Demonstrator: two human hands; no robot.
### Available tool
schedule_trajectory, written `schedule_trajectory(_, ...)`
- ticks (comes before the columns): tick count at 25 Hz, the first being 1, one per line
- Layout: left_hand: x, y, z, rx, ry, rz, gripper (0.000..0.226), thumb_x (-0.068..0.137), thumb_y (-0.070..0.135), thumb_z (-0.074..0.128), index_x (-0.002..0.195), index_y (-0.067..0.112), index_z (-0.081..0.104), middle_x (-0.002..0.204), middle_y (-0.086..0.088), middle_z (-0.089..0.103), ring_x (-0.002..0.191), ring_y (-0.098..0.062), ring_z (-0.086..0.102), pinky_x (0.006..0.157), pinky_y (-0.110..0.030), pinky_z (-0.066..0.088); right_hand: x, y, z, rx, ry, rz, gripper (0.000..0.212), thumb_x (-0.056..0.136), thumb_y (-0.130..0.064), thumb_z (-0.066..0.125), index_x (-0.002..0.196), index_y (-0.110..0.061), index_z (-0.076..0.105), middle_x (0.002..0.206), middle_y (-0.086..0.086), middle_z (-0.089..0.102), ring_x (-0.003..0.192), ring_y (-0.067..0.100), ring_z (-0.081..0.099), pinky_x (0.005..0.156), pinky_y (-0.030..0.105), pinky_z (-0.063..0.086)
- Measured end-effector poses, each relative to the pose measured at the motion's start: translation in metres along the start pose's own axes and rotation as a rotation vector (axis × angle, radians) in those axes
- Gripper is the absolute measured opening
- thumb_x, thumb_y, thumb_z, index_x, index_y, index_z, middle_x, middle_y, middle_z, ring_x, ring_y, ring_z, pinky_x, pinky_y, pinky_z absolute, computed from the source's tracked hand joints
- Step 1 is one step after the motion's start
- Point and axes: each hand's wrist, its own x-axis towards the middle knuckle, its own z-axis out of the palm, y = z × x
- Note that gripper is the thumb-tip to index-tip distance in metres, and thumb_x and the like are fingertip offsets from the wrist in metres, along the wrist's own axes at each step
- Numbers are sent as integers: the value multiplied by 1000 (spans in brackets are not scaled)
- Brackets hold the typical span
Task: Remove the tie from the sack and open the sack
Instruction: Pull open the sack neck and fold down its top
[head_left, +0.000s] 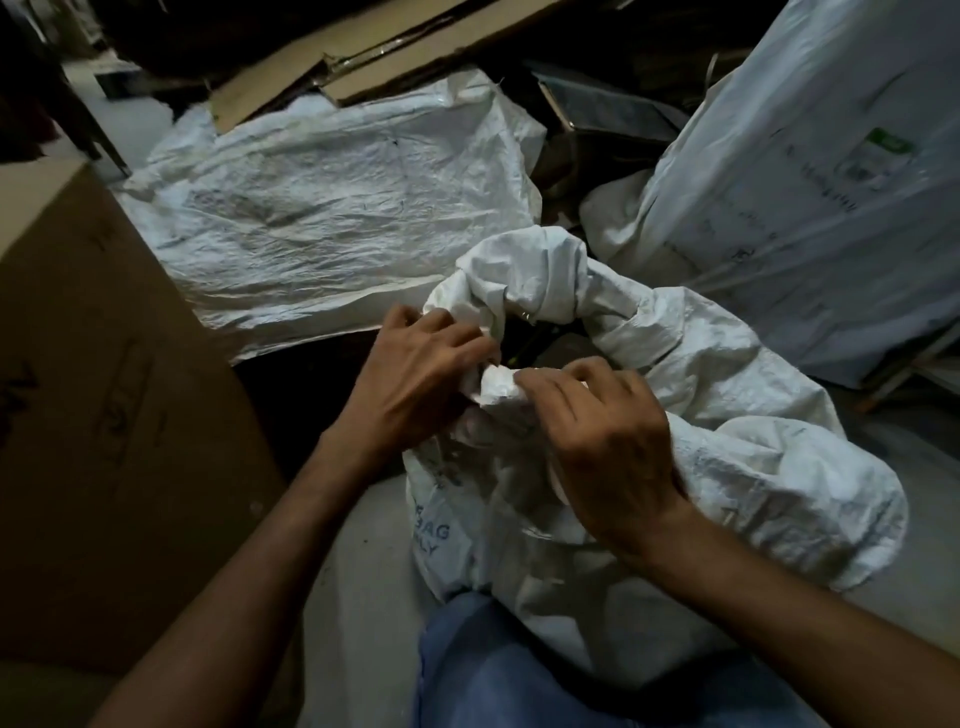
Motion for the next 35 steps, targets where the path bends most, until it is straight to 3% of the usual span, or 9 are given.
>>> schedule_trajectory(6, -27, 22, 37, 58, 302, -251, 24, 91, 41, 67, 95, 17, 67, 86, -7, 65, 69, -33, 60, 61, -41, 37, -44, -5, -22, -7, -335, 126, 78, 81, -20, 72, 153, -20, 41, 150, 16, 47, 135, 38, 48, 106, 53, 39)
schedule_trajectory(9, -23, 17, 32, 9, 286, -357, 31, 84, 41, 72, 101, 16, 66, 87, -9, 63, 70, -34, 60, 59, -41, 37, -50, 12, -17, -48, -228, 70, 63, 85, -1, 64, 144, -16, 48, 130, 15, 61, 106, 37, 63, 83, 48, 47)
schedule_trajectory(15, -28, 24, -39, -459, -171, -24, 100, 73, 51, 71, 159, 41, 22, 166, 19, 24, 156, -7, 13, 119, -32, 11, -34, 22, -27, -1, 284, -103, 19, 95, -2, 65, 84, -13, 76, 89, 1, 76, 76, 27, 69, 62, 35, 48)
schedule_trajectory(18, -25, 51, -38, -170, -15, 93, 56, 81, 41, 73, 133, 30, 56, 128, 4, 64, 116, -23, 62, 91, -42, 46, -45, 12, -33, 68, 334, -151, 13, 93, -7, 71, 83, -13, 78, 94, 1, 77, 77, 26, 71, 66, 33, 51)
schedule_trajectory(21, -36, 65, -9, -59, 261, -35, 12, 94, 27, 64, 94, 15, 64, 89, -9, 62, 74, -32, 62, 60, -41, 41, -54, 17, -43, 202, 90, -42, 12, 89, -15, 67, 97, -14, 76, 117, 3, 72, 90, 25, 69, 68, 38, 53)
schedule_trajectory(26, -61, 81, 13, -153, 473, -237, 10, 91, 12, 62, 85, 10, 55, 84, -12, 60, 70, -30, 57, 51, -40, 41, -72, 29, -68, 359, -476, 215, 61, 91, -40, 70, 147, -32, 46, 162, -11, 30, 119, 11, 57, 88, 34, 57)
schedule_trajectory(29, -52, 80, -5, -267, 231, -114, 19, 82, 18, 73, 92, 13, 58, 95, -7, 56, 80, -28, 56, 60, -34, 36, -64, 34, -62, 216, -567, 213, 55, 88, -33, 72, 139, -30, 50, 133, -4, 60, 113, 21, 63, 84, 36, 55)
schedule_trajectory(32, -45, 54, -43, -550, -336, 2, 45, 78, 67, 72, 108, 37, 55, 116, 13, 49, 106, -10, 49, 81, -28, 37, -62, 34, -57, 87, -240, 107, 17, 83, -7, 71, 94, -18, 66, 84, 2, 68, 77, 27, 65, 56, 41, 52)
schedule_trajectory(35, -35, 47, -61, -560, -228, 16, 71, 66, 92, 57, 120, 47, 58, 134, 17, 52, 127, -6, 40, 101, -33, 34, -80, 23, -49, 60, 16, -34, 19, 93, 3, 60, 89, -11, 71, 94, 7, 73, 76, 27, 65, 55, 39, 52)
